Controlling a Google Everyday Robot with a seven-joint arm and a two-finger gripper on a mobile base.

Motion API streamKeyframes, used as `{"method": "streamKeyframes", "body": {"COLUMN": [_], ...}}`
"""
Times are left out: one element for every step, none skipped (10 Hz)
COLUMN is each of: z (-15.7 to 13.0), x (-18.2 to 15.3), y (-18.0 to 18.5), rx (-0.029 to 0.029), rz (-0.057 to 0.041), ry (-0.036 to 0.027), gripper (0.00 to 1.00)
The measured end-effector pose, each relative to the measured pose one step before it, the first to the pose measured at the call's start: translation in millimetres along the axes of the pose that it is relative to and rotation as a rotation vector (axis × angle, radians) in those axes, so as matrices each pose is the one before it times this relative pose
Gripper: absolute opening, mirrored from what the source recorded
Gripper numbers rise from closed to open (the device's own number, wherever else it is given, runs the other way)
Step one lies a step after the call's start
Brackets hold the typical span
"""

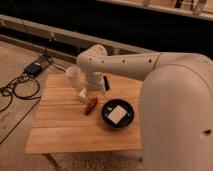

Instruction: Push the eraser across the table

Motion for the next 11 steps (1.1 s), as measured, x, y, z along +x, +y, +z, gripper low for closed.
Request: {"method": "streamKeyframes", "body": {"z": [3.70,4.18,3.59,3.87,6.34,5.50,6.26,6.78,4.85,3.28,5.04], "x": [-17.85,-21.87,-15.95,-12.96,-15.43,-12.63,-12.27,-13.33,-11.25,-9.88,-11.90], "y": [-11.60,-13.49,-11.18,-10.67,-13.22,-10.53,-9.96,-7.41,-4.67,-2.12,-1.56], "rx": [-0.00554,-0.00319,-0.00101,0.00040,-0.00178,-0.00073,0.00372,0.00652,0.00803,0.00854,0.01213], "rz": [-0.00856,-0.01159,-0.00829,-0.00417,-0.00447,-0.00602,-0.00798,-0.01012,-0.00840,-0.00710,-0.00778], "ry": [-0.01088,-0.01559,-0.01034,-0.00756,-0.00777,-0.00767,-0.00816,-0.01113,-0.01566,-0.01786,-0.02588], "gripper": [0.65,0.65,0.65,0.65,0.65,0.65,0.65,0.65,0.65,0.65,0.65]}}
